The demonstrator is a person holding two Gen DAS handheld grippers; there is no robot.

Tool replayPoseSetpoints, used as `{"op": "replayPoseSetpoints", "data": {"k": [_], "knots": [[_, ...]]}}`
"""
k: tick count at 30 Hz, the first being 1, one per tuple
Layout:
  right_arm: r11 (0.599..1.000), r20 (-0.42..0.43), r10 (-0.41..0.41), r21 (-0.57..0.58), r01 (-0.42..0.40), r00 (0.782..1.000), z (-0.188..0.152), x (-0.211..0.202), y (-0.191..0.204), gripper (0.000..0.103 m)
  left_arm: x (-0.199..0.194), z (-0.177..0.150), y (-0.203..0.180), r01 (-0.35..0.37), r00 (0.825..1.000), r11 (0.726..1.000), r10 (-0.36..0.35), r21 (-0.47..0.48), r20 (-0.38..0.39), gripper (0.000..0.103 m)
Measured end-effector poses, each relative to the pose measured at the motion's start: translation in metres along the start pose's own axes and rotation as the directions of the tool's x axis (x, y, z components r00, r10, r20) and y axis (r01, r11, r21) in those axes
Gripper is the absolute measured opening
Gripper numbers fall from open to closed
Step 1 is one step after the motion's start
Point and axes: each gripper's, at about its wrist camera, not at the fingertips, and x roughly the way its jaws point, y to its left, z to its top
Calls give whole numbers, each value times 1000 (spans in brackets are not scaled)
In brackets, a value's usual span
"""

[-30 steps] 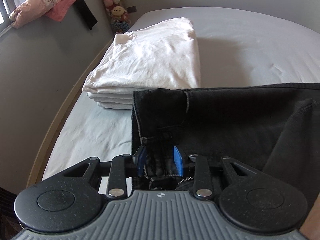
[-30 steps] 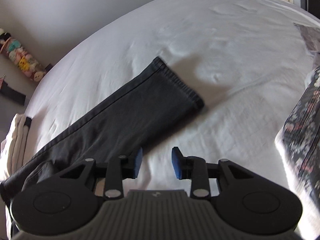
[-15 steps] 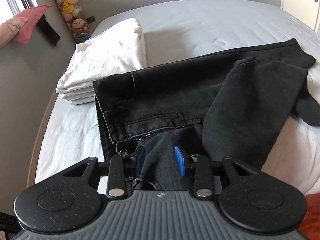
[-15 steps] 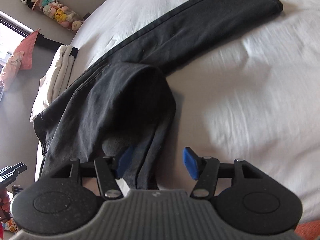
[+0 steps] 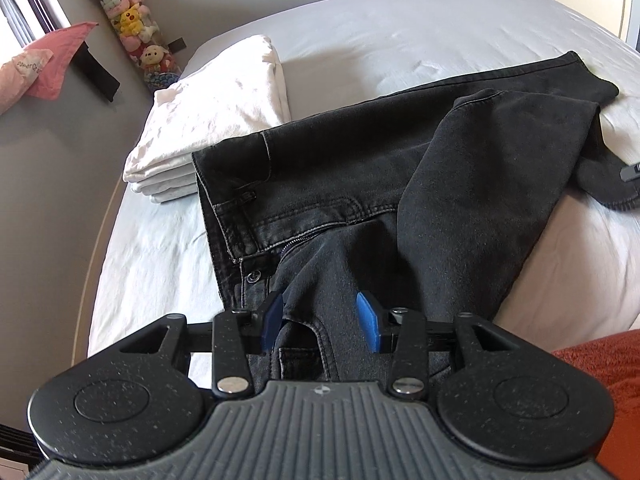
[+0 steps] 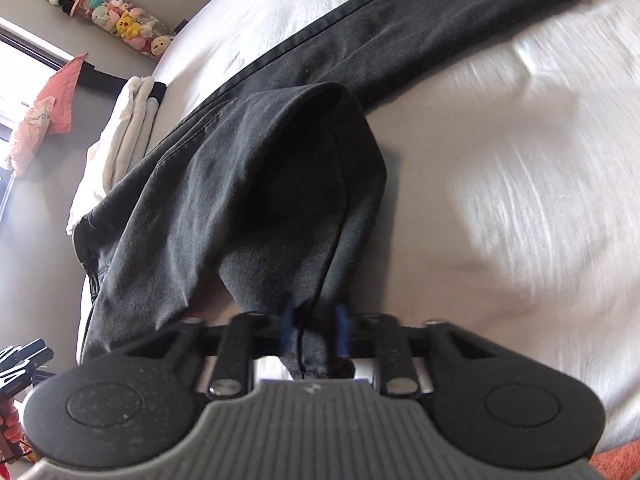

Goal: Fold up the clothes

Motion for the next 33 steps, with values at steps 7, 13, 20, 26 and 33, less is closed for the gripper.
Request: {"op": "replayPoseSetpoints", "data": {"k": [7,13,20,26,33], "knots": [[984,153,-79,-147,101,985,29,-67,14,5,-3,0,0,-25,1000,999,25,20,-3,48],[900,353,-234,-275,339,906,65,-147,20,4,-2,4,-1,-33,999,999,33,37,6,48],[791,440,-337,-347,503,832,69,-202,5,4,4,1,0,-43,999,997,44,62,-10,48],[733,316,-455,-398,552,833,29,-190,-46,4,18,-11,8,-64,995,995,69,74,-65,48],[775,96,-454,-447,446,886,0,-183,-82,5,40,-29,23,-93,984,996,95,16,-148,49]]}}
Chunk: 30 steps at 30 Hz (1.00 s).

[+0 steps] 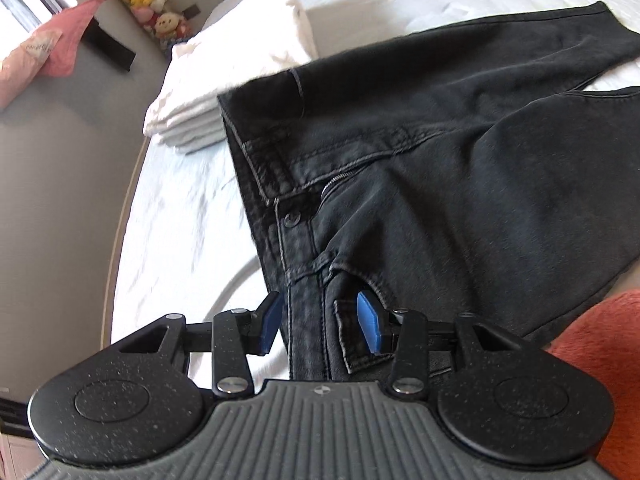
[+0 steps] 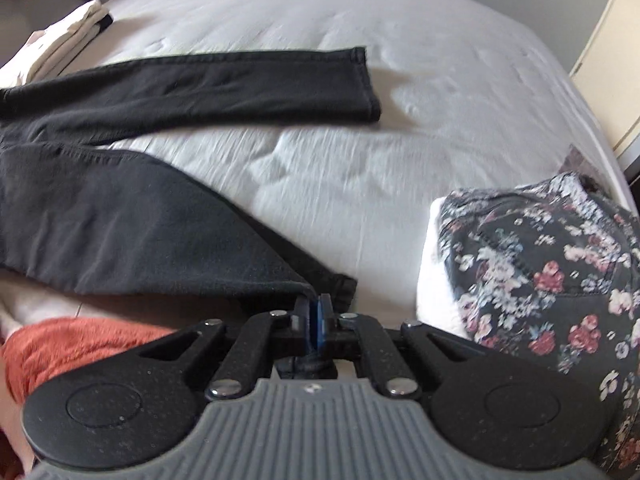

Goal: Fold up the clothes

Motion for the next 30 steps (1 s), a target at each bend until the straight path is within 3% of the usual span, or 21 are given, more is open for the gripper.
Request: {"op": "replayPoseSetpoints", "data": {"k": [4,9,14,18,21,27,28,30], "knots": [[1000,16,14,-15,-14,1000,-2,-11,0,22,11,-8,6,-4,999,999,2,-47,-36,53],[997,70,66,45,-69,995,6,-27,-13,29,21,-13,12,-12,997,997,7,-74,-77,54],[970,159,144,171,-171,977,19,-37,-39,38,22,-8,13,-23,996,997,17,-72,-85,54],[961,109,115,240,-138,987,30,-10,-52,42,26,-1,12,-29,995,997,22,-77,-93,54],[955,34,96,277,-102,995,33,25,-59,62,29,4,11,-36,995,996,28,-82,-100,54],[933,-112,124,350,-78,986,26,92,-70,63,33,8,6,-47,992,997,38,-68,-122,54],[928,-124,133,365,-80,983,23,100,-72,60,34,9,6,-50,991,996,41,-69,-127,54],[909,-127,178,402,-114,976,18,108,-73,47,36,10,5,-50,990,996,39,-76,-133,54]]}}
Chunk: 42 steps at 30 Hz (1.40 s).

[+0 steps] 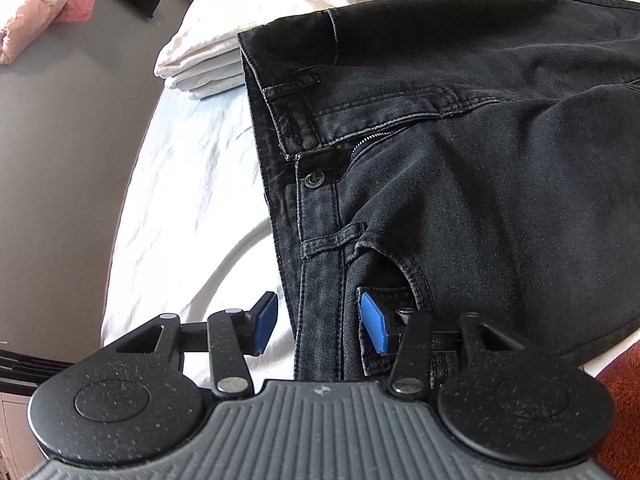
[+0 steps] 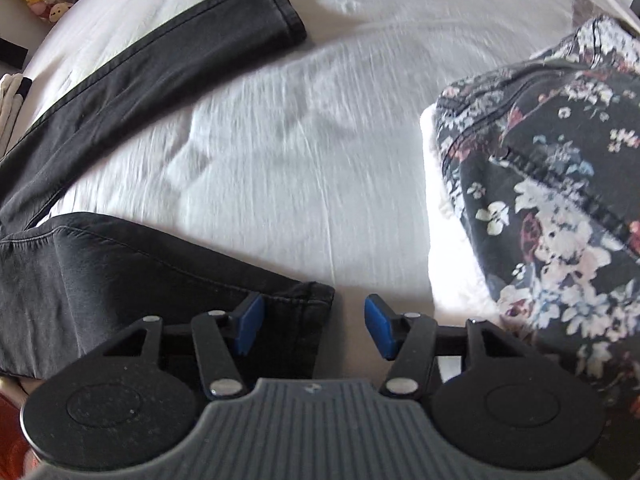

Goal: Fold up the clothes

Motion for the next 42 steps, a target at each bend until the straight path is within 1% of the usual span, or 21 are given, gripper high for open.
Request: {"op": "replayPoseSetpoints", "data": {"k": [1,2,3,5,7,11,14,18,20,22,23,27,29,32,33,35,36,37,38,40,42], "knots": [[1000,-8,25,18,-25,1000,-1,3,-2,26,1,1,-1,-1,1000,1000,1,1,-2,54],[999,0,32,19,-32,999,-2,2,-2,18,2,1,-1,-2,1000,1000,2,3,-5,54],[1000,21,24,5,-24,999,-3,-3,0,14,3,2,-2,-3,1000,1000,3,7,-11,54],[1000,74,7,-18,-6,997,-2,-15,3,13,6,4,-4,-6,1000,1000,7,16,-17,54],[1000,151,-8,-28,13,989,6,-34,4,13,8,5,-5,-7,1000,1000,7,18,-18,54],[997,290,-38,-46,54,956,36,-64,12,10,8,8,-6,-11,1000,1000,11,11,-11,54],[993,315,-84,-57,108,945,60,-57,26,10,4,7,-8,-20,1000,1000,20,19,2,54],[979,274,-158,-80,186,949,74,-30,39,10,-6,-1,-7,-1,999,999,0,42,35,54],[978,256,-173,-70,197,951,72,-24,36,12,-12,-7,-7,17,998,998,-21,67,54,54],[978,263,-181,-53,201,948,67,-26,30,13,-17,-11,-7,34,997,995,-40,99,65,54],[979,267,-178,-52,199,947,63,-28,28,16,-18,-13,-7,41,997,992,-49,118,67,54],[982,270,-144,-81,171,952,42,-45,23,19,-22,-23,-12,60,995,977,-76,206,67,54],[983,262,-123,-103,155,957,29,-54,22,27,-22,-28,-15,65,994,968,-83,242,66,54],[984,229,-108,-115,137,967,5,-58,19,32,-16,-35,-14,66,996,970,-79,235,50,54],[984,219,-106,-119,135,970,-3,-58,18,34,-13,-36,-13,67,996,975,-78,212,45,54],[983,201,-107,-126,135,974,-18,-56,15,41,-6,-38,-7,80,995,986,-87,150,40,56],[983,193,-111,-126,137,975,-24,-54,13,43,-4,-39,-3,89,995,990,-94,108,41,57],[983,184,-114,-120,138,976,-29,-52,11,47,-1,-40,1,99,994,993,-102,67,41,59],[985,175,-110,-110,131,978,-34,-49,9,48,1,-40,5,109,993,994,-110,24,42,59],[990,163,-94,-85,109,982,-39,-44,5,49,4,-40,13,131,991,989,-128,-70,44,60],[994,154,-78,-58,88,985,-44,-39,2,52,7,-40,20,157,987,975,-152,-156,43,62]]}}
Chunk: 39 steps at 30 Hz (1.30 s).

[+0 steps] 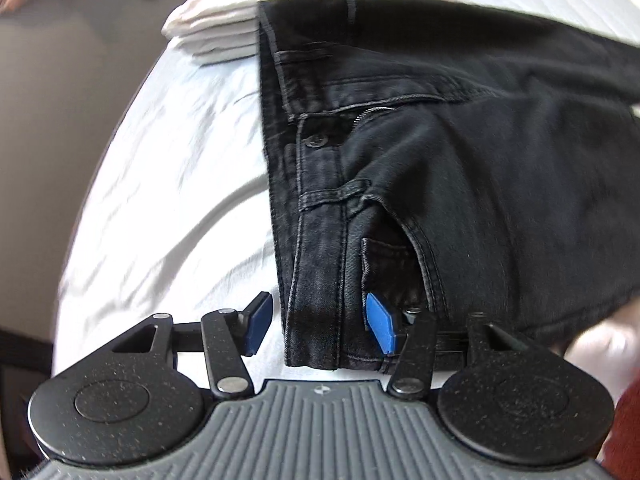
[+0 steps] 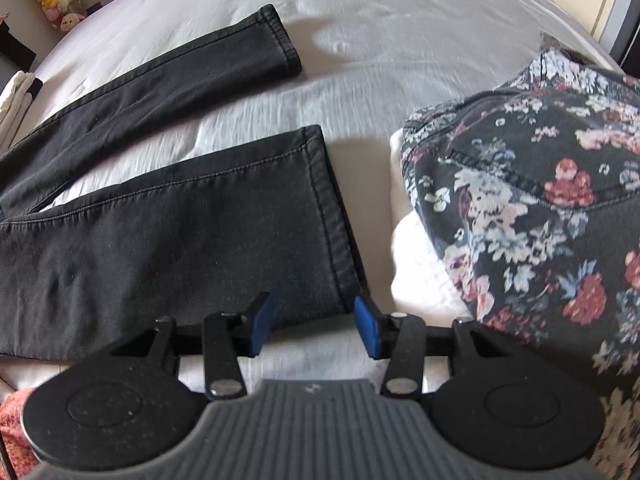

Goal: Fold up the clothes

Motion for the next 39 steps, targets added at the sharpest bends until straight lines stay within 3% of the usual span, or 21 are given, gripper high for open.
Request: {"op": "replayPoseSetpoints", "data": {"k": [5,10,14,19,22,27,28,30,31,39], "knots": [[997,5,14,76,-14,1000,-8,10,-2,57,6,-1,16,43,999,987,-45,-155,-10,71],[978,24,34,206,-39,999,-13,14,-15,58,18,-8,32,86,995,950,-99,-300,-28,73],[955,35,58,289,-65,998,-21,20,-21,59,30,-15,43,101,989,909,-135,-404,-55,87],[922,50,102,371,-114,993,-31,30,-24,62,43,-25,58,154,975,823,-215,-547,-48,87],[895,78,147,415,-166,986,-33,33,-23,63,45,-28,56,162,974,803,-222,-574,-35,80],[878,108,185,429,-214,977,-33,36,-19,62,40,-24,49,137,980,808,-194,-573,-39,72],[868,116,193,442,-225,974,-33,37,-21,62,39,-23,48,134,981,807,-191,-576,-38,67],[849,130,204,470,-241,970,-33,37,-26,60,35,-21,47,109,985,807,-165,-580,-45,46],[840,136,210,482,-249,968,-33,37,-28,60,34,-21,46,96,987,811,-153,-577,-51,40],[779,196,235,547,-305,952,-40,26,-47,61,26,-17,43,73,991,809,-123,-583,-45,33]]}}
